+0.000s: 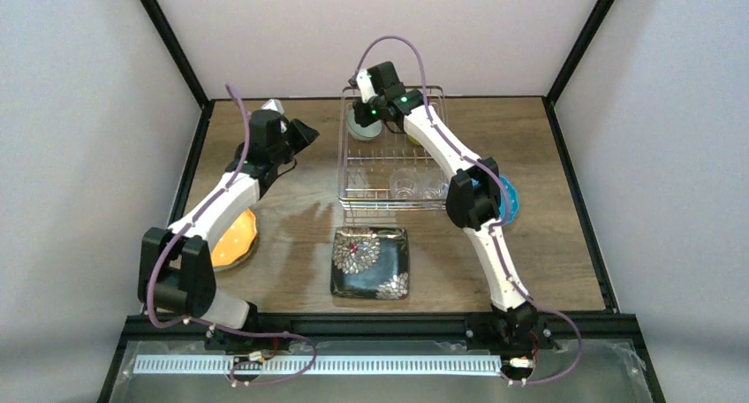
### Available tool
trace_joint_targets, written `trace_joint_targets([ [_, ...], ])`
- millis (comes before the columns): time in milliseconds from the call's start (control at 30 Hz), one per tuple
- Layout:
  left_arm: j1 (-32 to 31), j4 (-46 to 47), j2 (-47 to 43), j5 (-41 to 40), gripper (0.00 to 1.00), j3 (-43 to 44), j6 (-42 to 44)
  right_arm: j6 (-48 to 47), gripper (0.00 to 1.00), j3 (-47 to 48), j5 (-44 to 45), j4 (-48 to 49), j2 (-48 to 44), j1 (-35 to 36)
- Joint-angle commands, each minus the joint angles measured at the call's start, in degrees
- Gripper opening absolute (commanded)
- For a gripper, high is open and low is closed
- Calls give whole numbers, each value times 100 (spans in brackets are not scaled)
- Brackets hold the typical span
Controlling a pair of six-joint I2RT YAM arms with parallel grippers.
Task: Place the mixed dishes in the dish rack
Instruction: Grab the bowl from the dish rack.
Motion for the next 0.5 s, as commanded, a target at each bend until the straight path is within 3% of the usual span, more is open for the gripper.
trace_joint_targets([
  [0, -12, 185, 187, 104, 89, -5, 14, -224, 72, 5, -107, 20, 349, 43],
  [467, -9, 464, 280, 139, 89, -25, 59, -306, 74, 14, -73, 92, 544, 211],
])
